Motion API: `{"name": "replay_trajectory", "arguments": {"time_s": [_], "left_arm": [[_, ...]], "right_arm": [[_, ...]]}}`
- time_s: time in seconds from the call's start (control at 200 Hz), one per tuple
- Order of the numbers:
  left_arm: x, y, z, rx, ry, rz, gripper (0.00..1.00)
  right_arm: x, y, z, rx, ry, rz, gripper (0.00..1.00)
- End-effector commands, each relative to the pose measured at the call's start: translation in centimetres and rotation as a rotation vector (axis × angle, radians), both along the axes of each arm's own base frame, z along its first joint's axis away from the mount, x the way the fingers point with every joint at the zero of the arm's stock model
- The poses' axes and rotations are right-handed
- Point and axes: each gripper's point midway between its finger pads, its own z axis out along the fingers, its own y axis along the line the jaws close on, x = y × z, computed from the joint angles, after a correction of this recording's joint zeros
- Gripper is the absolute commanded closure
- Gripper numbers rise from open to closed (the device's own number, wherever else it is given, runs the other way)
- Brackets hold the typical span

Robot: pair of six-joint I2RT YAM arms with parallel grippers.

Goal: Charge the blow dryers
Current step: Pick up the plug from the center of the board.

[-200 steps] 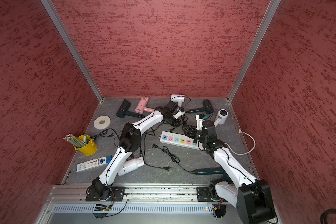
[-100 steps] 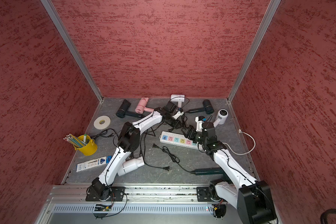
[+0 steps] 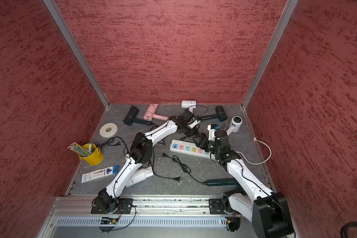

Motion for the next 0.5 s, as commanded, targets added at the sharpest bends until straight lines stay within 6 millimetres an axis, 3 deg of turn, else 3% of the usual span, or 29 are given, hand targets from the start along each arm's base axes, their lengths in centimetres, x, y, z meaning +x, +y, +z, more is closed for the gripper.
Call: {"name": "replay_trajectory", "arguments": {"time_s": [0.0,0.07,0.135,0.366,0.496], "left_arm": [[0.4,0.7,-1.3,0.006,0.034,0.018,0.72],[0.4,0.9,-1.7,0.014,0.040,0.020,0.58],[0.3,1.0,-1.9,0.025,0.041,0.019,0.55],[-0.7,1.1,-3.5,0.062,0.069,0.007,0.58],[-1.0,0.9,-3.7,0.063,0.082,0.002,0.69]], "right_arm": [[-0.3,0.4,-0.2,0.015,0.001,0.014,0.33],[-0.4,0.4,-0.3,0.016,0.004,0.014,0.32],[-0.4,0.5,-0.3,0.017,0.003,0.015,0.32],[-0.5,0.8,-0.5,0.022,0.007,0.021,0.30],[-0.5,1.1,-0.7,0.024,0.012,0.027,0.30]]}}
